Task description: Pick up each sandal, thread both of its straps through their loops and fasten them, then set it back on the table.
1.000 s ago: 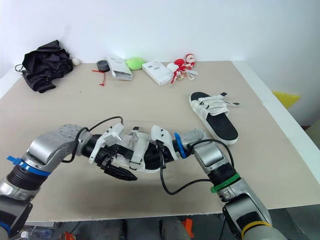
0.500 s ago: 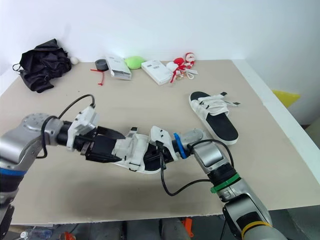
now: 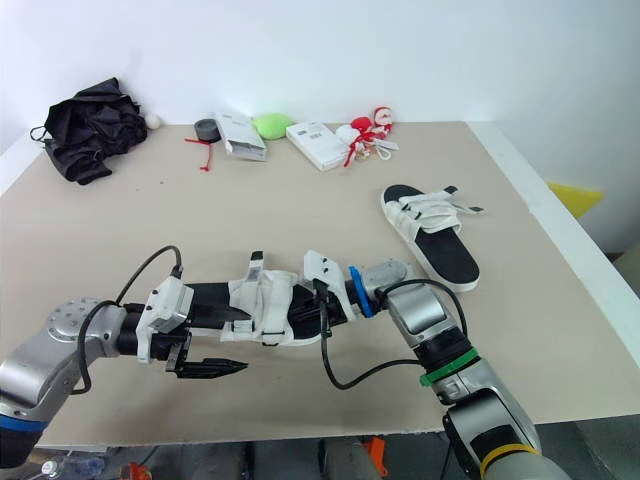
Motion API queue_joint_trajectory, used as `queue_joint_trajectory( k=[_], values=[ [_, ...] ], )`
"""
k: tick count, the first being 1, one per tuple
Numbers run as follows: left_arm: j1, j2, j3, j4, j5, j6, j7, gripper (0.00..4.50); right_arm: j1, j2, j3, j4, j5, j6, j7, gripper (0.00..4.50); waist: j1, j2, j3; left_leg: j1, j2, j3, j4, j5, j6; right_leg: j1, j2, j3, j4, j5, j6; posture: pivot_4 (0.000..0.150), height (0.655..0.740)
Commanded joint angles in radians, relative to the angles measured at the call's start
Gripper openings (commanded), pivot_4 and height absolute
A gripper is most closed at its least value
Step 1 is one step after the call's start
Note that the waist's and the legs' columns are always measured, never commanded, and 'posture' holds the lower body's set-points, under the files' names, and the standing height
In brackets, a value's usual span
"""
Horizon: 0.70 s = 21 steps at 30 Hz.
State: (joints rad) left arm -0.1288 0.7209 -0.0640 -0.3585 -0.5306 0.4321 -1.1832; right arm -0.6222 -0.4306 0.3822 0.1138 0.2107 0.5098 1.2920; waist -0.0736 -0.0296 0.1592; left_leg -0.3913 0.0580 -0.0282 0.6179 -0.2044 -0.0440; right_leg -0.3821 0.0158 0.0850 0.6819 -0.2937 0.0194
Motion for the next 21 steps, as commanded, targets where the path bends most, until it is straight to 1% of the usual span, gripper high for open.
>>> queue_joint_trajectory(
  k=[1,3,5,8,10,11,13,14,15,17,21],
  values=[
    [0.003,-0.014,0.037,-0.065,-0.122,0.111,0.042,4.02,0.041,-0.004,0.033,0.011,-0.013,0.033,-0.016,0.00,0.000,0.000,0.000,0.000,0.000,0.000,0.000,0.000,0.000,0.000,0.000,0.000,0.000,0.000,0.000,0.150,0.7400],
    [-0.002,0.010,0.088,-0.121,-0.253,0.219,0.063,4.02,0.046,-0.003,0.028,0.013,-0.010,0.037,-0.023,0.00,0.000,-0.001,0.001,0.000,0.000,0.000,0.000,0.000,0.000,0.000,0.000,0.000,0.000,0.000,0.000,0.150,0.7400],
    [0.013,0.057,0.114,-0.172,-0.337,0.302,0.062,4.02,0.048,-0.002,0.025,0.014,-0.007,0.039,-0.026,0.00,0.000,-0.002,0.002,-0.001,0.000,-0.001,0.000,0.000,0.000,-0.001,0.000,0.000,0.000,0.000,0.001,0.150,0.7400],
    [0.048,0.121,0.132,-0.214,-0.396,0.373,0.065,4.02,0.050,-0.003,0.027,0.016,-0.002,0.039,-0.028,0.00,-0.003,-0.001,0.002,-0.002,0.001,-0.001,-0.001,-0.002,-0.003,-0.002,0.001,0.000,0.000,-0.002,0.001,0.150,0.7400],
    [0.069,0.138,0.161,-0.218,-0.478,0.435,0.091,4.02,0.051,-0.002,0.028,0.018,0.000,0.038,-0.028,0.00,-0.003,-0.001,0.003,-0.002,0.001,-0.001,-0.001,-0.003,-0.004,-0.002,0.001,0.000,0.000,-0.003,0.001,0.150,0.7400],
    [0.080,0.144,0.168,-0.220,-0.495,0.449,0.098,4.02,0.051,-0.002,0.028,0.019,0.001,0.038,-0.027,0.00,-0.003,-0.001,0.003,-0.002,0.001,-0.001,0.000,-0.003,-0.004,-0.002,0.001,0.000,0.000,-0.003,0.001,0.150,0.7400],
    [0.104,0.153,0.161,-0.227,-0.477,0.445,0.104,4.02,0.051,0.001,0.028,0.021,0.002,0.041,-0.028,0.00,-0.003,-0.002,0.003,-0.002,0.001,-0.001,0.000,-0.003,-0.004,-0.002,0.001,0.000,0.000,-0.003,0.001,0.150,0.7400],
    [0.118,0.158,0.146,-0.232,-0.447,0.431,0.104,4.02,0.052,0.002,0.029,0.019,0.003,0.043,-0.028,0.00,-0.003,-0.002,0.003,-0.001,0.001,-0.001,0.000,-0.003,-0.004,-0.002,0.001,0.000,0.000,-0.003,0.000,0.150,0.7400],
    [0.137,0.154,0.117,-0.226,-0.379,0.384,0.108,4.02,0.054,0.003,0.030,0.016,0.004,0.045,-0.029,0.00,-0.003,-0.002,0.003,-0.001,0.001,-0.001,0.000,-0.003,-0.004,-0.002,0.001,0.000,0.000,-0.003,0.000,0.150,0.7400],
    [0.159,0.134,0.076,-0.206,-0.285,0.310,0.121,4.02,0.057,0.005,0.033,0.013,0.005,0.047,-0.032,0.00,-0.003,-0.001,0.003,-0.001,0.001,0.000,0.000,-0.003,-0.004,-0.002,0.000,0.000,0.000,-0.003,0.000,0.150,0.7400],
    [0.163,0.058,-0.018,-0.131,-0.092,0.140,0.166,4.02,0.076,-0.001,0.042,0.011,-0.007,0.040,-0.042,0.00,-0.002,-0.001,0.003,-0.001,0.001,0.000,-0.001,-0.003,-0.004,-0.002,0.000,0.000,0.000,-0.003,-0.001,0.150,0.7400]
  ],
)
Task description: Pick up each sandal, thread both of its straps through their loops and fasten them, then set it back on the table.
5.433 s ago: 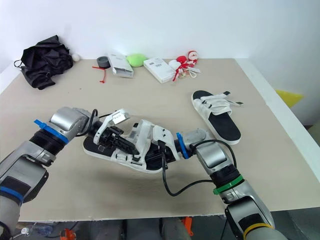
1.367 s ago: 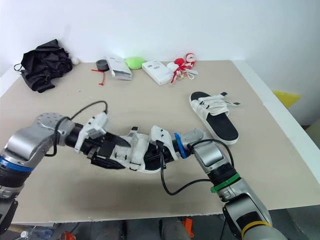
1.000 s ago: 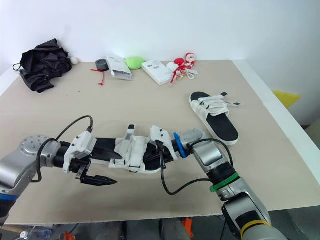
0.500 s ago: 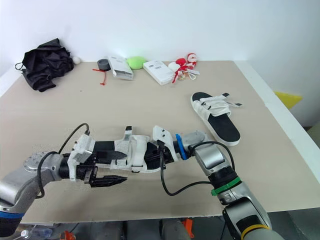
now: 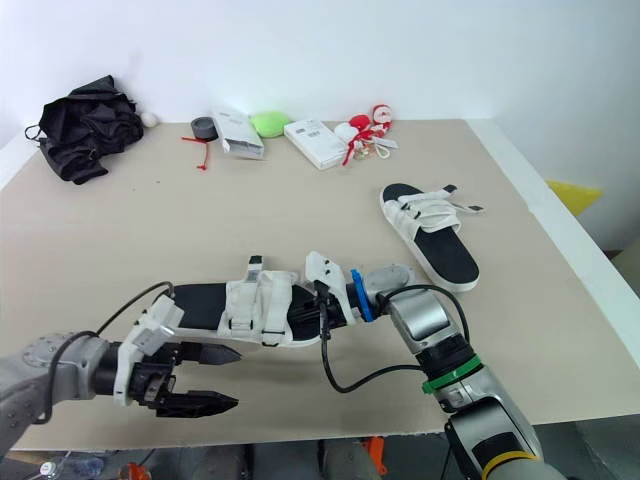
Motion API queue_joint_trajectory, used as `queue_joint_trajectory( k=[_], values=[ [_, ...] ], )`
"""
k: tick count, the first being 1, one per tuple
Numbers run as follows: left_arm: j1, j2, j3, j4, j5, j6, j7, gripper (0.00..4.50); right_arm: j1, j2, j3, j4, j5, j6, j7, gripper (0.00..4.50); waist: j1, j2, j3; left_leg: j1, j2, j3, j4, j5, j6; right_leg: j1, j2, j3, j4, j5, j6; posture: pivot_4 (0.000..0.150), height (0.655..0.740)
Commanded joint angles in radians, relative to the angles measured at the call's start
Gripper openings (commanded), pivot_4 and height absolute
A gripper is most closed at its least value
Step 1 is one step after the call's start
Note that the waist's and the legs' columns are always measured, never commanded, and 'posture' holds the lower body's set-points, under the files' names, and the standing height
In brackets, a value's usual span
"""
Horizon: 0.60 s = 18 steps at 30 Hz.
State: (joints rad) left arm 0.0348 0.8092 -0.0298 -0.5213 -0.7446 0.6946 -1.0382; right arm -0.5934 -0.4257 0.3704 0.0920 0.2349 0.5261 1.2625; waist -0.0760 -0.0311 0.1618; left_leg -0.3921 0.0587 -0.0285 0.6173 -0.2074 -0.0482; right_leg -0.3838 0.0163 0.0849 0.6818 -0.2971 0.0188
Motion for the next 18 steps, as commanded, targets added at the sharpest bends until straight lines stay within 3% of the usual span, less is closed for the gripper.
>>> queue_joint_trajectory(
  k=[1,6,12,18],
  values=[
    [-0.003,-0.044,-0.066,0.041,0.141,-0.142,0.020,4.02,0.051,-0.007,0.053,0.032,-0.031,0.024,-0.014,0.00,0.000,0.000,0.000,0.000,0.000,0.000,0.000,0.000,0.000,0.000,0.000,0.000,0.000,0.000,0.000,0.150,0.7400],
    [-0.026,-0.118,-0.079,0.074,0.176,-0.195,0.043,4.02,0.060,-0.013,0.047,0.019,-0.028,0.029,-0.017,0.00,0.001,0.000,0.000,0.000,0.000,0.000,0.000,0.000,0.000,0.000,0.000,0.000,0.000,0.000,0.000,0.150,0.7400],
    [-0.042,-0.198,-0.049,0.053,0.073,-0.147,0.053,4.02,0.062,-0.014,0.039,0.009,-0.025,0.032,-0.020,0.00,0.002,0.000,0.000,-0.001,-0.001,0.000,0.000,0.000,0.000,0.000,-0.001,0.000,0.000,0.000,0.001,0.150,0.7400],
    [-0.063,-0.209,-0.043,0.053,0.030,-0.098,0.055,4.02,0.066,-0.011,0.038,0.004,-0.024,0.032,-0.025,0.00,0.002,-0.001,0.000,-0.001,-0.001,0.000,0.000,0.000,0.000,0.000,-0.001,0.000,0.000,0.000,0.001,0.150,0.7400]
  ],
)
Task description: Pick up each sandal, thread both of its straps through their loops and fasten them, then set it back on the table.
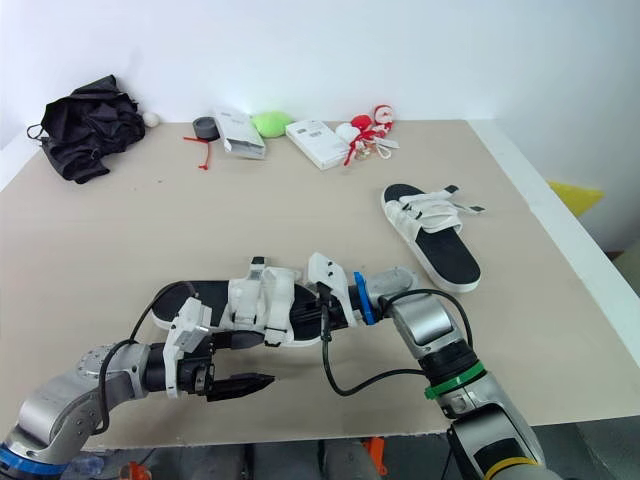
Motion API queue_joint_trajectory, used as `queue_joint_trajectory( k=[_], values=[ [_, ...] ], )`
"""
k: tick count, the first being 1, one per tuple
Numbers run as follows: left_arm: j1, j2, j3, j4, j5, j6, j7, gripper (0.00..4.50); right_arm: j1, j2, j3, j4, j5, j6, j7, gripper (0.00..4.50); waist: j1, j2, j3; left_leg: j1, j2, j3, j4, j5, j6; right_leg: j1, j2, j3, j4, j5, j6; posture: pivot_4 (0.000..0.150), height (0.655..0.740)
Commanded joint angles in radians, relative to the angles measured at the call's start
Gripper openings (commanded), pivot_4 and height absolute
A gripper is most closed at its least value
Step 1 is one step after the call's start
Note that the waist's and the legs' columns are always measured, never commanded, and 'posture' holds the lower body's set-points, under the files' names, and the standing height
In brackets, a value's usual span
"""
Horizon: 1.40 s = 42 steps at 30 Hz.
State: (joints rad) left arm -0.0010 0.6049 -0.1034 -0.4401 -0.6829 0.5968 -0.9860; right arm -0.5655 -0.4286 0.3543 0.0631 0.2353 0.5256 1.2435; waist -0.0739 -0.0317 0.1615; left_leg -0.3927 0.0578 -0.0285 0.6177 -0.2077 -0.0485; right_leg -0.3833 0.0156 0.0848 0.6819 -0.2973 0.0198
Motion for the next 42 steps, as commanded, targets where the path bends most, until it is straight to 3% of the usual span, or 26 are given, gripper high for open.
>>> queue_joint_trajectory(
  k=[1,7,8,11,13,17,24,27,30,32,38,42],
  values=[
    [-0.029,-0.002,0.023,-0.021,-0.025,0.002,0.002,4.02,0.038,-0.008,0.053,0.033,-0.024,0.032,-0.007,0.00,0.000,0.000,0.000,0.000,0.000,0.000,0.000,0.000,0.000,0.000,0.000,0.000,0.000,0.000,0.000,0.150,0.7400],
    [-0.033,0.005,-0.013,0.013,0.014,0.020,0.007,4.02,0.036,-0.007,0.051,0.033,-0.023,0.034,-0.012,0.00,0.000,0.000,0.000,0.000,0.000,0.000,0.000,0.000,0.000,0.000,0.000,0.000,0.000,0.000,0.000,0.150,0.7400],
    [-0.033,0.005,-0.012,0.016,0.014,0.027,0.014,3.78,0.037,-0.008,0.050,0.032,-0.023,0.035,-0.013,0.00,0.000,0.000,0.000,0.000,0.000,0.000,0.000,0.000,0.000,0.000,0.000,0.000,0.000,0.000,0.000,0.150,0.7400],
    [-0.035,0.004,-0.014,0.024,0.016,0.038,0.023,2.95,0.038,-0.010,0.049,0.029,-0.023,0.036,-0.014,0.00,0.000,0.000,0.000,0.000,0.000,0.000,0.000,0.000,0.000,0.000,0.000,0.000,0.000,0.000,0.000,0.150,0.7400],
    [-0.045,0.005,-0.024,0.033,0.023,0.046,0.025,1.74,0.038,-0.011,0.048,0.029,-0.023,0.035,-0.014,0.00,0.000,0.000,0.000,0.000,0.000,0.000,0.000,0.000,0.000,0.000,0.000,0.000,0.000,0.000,0.000,0.150,0.7400],
    [-0.058,-0.001,-0.034,0.043,0.033,0.049,0.030,0.04,0.037,-0.009,0.050,0.031,-0.023,0.034,-0.017,0.00,0.000,0.000,0.000,0.000,0.000,0.000,0.000,0.000,0.000,0.000,0.000,0.000,0.000,0.000,0.000,0.150,0.7400],
    [-0.035,0.045,-0.022,-0.012,-0.033,0.113,-0.013,0.04,0.033,-0.004,0.051,0.035,-0.023,0.032,-0.019,0.00,-0.001,0.000,0.000,0.000,0.000,0.000,0.000,0.000,0.000,0.000,0.000,0.000,0.000,0.000,0.000,0.150,0.7400],
    [-0.030,0.131,0.008,-0.070,-0.150,0.220,-0.076,0.04,0.030,-0.004,0.052,0.039,-0.024,0.030,-0.017,0.00,-0.002,0.000,0.000,0.000,0.001,0.000,0.000,0.000,0.000,0.000,0.001,0.000,0.000,0.000,0.000,0.150,0.7400],
    [-0.055,0.290,0.034,-0.150,-0.290,0.356,-0.174,0.04,0.021,-0.004,0.053,0.049,-0.026,0.026,-0.012,0.00,-0.002,-0.001,0.001,0.000,0.002,-0.001,0.000,0.000,0.000,-0.001,0.001,-0.001,0.000,0.000,-0.001,0.150,0.7400],
    [-0.087,0.323,0.044,-0.166,-0.325,0.382,-0.176,0.04,0.018,-0.004,0.053,0.052,-0.027,0.024,-0.010,0.00,-0.001,-0.001,0.002,0.000,0.001,-0.001,0.000,0.000,0.000,0.000,0.001,-0.001,0.000,-0.001,-0.001,0.150,0.7400],
    [-0.256,0.264,0.086,-0.143,-0.490,0.461,-0.062,0.04,0.017,-0.001,0.055,0.053,-0.028,0.022,-0.011,0.00,-0.003,-0.002,0.003,0.000,0.001,0.000,0.000,0.000,-0.001,-0.001,0.001,-0.001,0.000,-0.001,-0.001,0.150,0.7400],
    [-0.366,0.107,0.101,0.020,-0.454,0.469,0.165,0.04,0.016,0.002,0.056,0.056,-0.029,0.022,-0.012,0.00,-0.003,-0.002,0.003,0.000,0.001,-0.001,0.000,0.000,-0.001,0.000,0.002,0.000,0.000,-0.001,-0.001,0.150,0.7400]
  ],
)
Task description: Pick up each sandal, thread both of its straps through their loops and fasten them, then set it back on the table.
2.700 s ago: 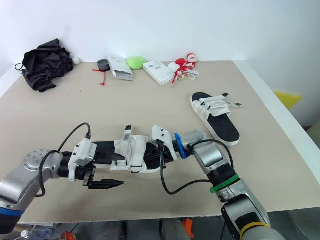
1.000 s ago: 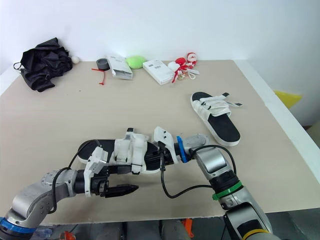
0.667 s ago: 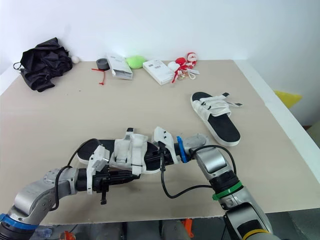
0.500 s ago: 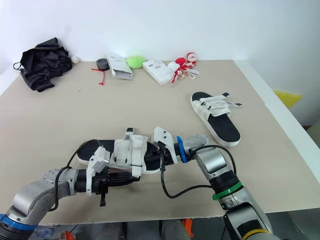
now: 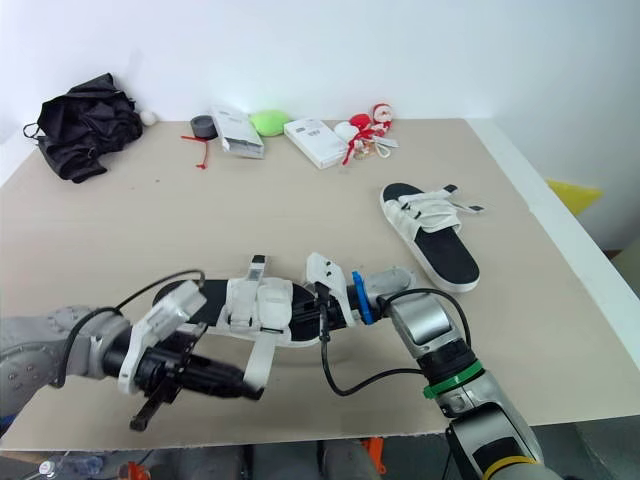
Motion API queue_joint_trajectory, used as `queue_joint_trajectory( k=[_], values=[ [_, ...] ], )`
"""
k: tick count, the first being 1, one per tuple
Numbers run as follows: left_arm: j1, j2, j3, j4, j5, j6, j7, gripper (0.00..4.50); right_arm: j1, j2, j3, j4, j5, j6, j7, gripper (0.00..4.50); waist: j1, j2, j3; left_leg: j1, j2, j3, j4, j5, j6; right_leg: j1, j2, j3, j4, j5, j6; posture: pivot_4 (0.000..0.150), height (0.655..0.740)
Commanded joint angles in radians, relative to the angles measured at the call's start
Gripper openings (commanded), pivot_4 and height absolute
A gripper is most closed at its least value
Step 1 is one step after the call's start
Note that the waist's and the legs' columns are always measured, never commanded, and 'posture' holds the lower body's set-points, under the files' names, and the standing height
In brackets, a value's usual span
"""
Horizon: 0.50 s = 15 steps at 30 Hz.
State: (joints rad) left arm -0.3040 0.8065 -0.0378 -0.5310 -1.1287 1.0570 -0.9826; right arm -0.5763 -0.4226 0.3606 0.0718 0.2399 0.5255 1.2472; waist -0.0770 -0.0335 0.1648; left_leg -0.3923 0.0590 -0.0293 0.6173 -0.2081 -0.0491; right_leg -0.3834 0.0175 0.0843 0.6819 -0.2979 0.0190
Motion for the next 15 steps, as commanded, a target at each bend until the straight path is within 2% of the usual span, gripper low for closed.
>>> queue_joint_trajectory(
  k=[1,4,8,11,15],
  values=[
    [-0.095,-0.145,0.051,0.179,-0.007,0.020,0.235,0.04,0.027,-0.004,0.049,0.048,-0.034,0.021,-0.017,0.00,0.002,0.000,0.000,0.000,0.000,-0.001,0.000,0.000,0.000,0.001,0.000,0.000,0.000,0.000,0.000,0.150,0.7400],
    [-0.156,-0.243,0.102,0.317,-0.037,0.064,0.386,0.04,0.026,-0.002,0.049,0.050,-0.034,0.021,-0.019,0.00,0.001,-0.001,0.000,0.000,0.000,-0.002,0.002,0.000,0.000,0.001,0.001,0.000,0.000,0.002,0.000,0.150,0.7400],
    [-0.201,-0.313,0.147,0.477,-0.080,0.144,0.477,0.04,0.028,-0.002,0.047,0.050,-0.033,0.023,-0.022,0.00,0.000,-0.001,0.000,0.000,0.000,-0.001,0.002,0.000,0.000,0.001,0.001,0.000,0.000,0.003,0.001,0.150,0.7400],
    [-0.222,-0.329,0.134,0.546,-0.089,0.218,0.488,0.04,0.028,-0.003,0.047,0.052,-0.033,0.023,-0.023,0.00,0.000,-0.001,0.000,0.000,0.000,-0.002,0.002,0.001,-0.001,0.002,0.001,0.000,0.000,0.003,0.001,0.150,0.7400],
    [-0.220,-0.305,0.051,0.542,-0.026,0.268,0.430,0.04,0.025,-0.001,0.044,0.055,-0.030,0.025,-0.026,0.00,0.000,-0.001,0.000,0.001,-0.001,-0.002,0.002,0.002,-0.003,0.002,0.001,0.000,0.000,0.004,0.001,0.150,0.7400]
  ],
)
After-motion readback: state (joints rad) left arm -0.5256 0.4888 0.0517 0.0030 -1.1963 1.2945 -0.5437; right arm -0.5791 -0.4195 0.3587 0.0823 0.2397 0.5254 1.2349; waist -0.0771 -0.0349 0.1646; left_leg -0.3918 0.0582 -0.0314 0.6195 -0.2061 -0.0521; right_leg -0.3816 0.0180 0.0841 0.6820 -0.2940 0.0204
